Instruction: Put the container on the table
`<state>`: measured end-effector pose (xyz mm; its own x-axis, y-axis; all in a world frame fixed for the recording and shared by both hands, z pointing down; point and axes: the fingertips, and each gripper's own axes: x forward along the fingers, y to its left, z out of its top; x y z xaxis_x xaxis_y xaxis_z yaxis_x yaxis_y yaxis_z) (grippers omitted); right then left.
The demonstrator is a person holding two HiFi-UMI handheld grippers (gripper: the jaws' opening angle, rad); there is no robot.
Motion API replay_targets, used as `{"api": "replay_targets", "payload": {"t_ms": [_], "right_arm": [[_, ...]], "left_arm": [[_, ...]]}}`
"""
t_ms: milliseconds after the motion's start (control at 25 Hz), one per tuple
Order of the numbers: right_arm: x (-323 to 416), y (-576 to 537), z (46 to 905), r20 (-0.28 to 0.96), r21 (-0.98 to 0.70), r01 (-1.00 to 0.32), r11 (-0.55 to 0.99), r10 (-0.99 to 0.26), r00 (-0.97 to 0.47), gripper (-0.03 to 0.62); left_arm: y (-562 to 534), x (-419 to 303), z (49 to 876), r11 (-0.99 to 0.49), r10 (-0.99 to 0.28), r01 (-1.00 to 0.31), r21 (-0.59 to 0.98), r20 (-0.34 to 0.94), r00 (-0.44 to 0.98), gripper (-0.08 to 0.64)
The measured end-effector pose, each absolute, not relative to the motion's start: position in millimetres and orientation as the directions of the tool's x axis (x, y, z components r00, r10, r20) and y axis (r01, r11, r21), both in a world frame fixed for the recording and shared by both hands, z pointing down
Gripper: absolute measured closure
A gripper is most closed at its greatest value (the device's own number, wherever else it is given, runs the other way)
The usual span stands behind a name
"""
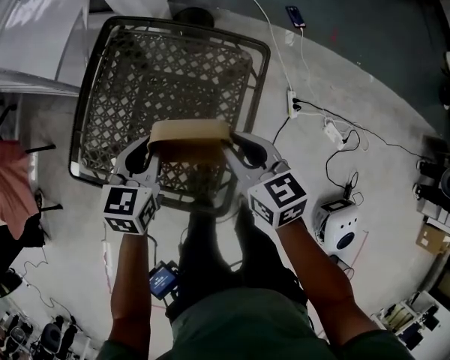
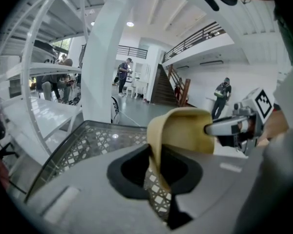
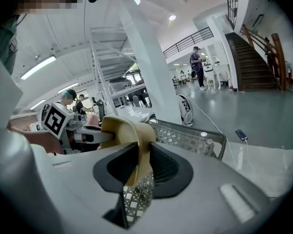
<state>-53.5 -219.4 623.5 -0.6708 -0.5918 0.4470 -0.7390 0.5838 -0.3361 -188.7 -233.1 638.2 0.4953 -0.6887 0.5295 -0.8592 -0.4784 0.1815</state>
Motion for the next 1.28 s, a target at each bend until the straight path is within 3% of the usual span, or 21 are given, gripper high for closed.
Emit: {"api": "replay_targets", "payload": {"t_ms": [1280], "right_arm": [[-10.8,-272.8,762.0,0.592,-0.324,-0.835,0.444,-0.594,-0.545,0.527]], "left_arm": [[-291.1,-143.7,786.9,-0.495,-0.542,-0.836,0.237,0.668,0.51,0.52]]}}
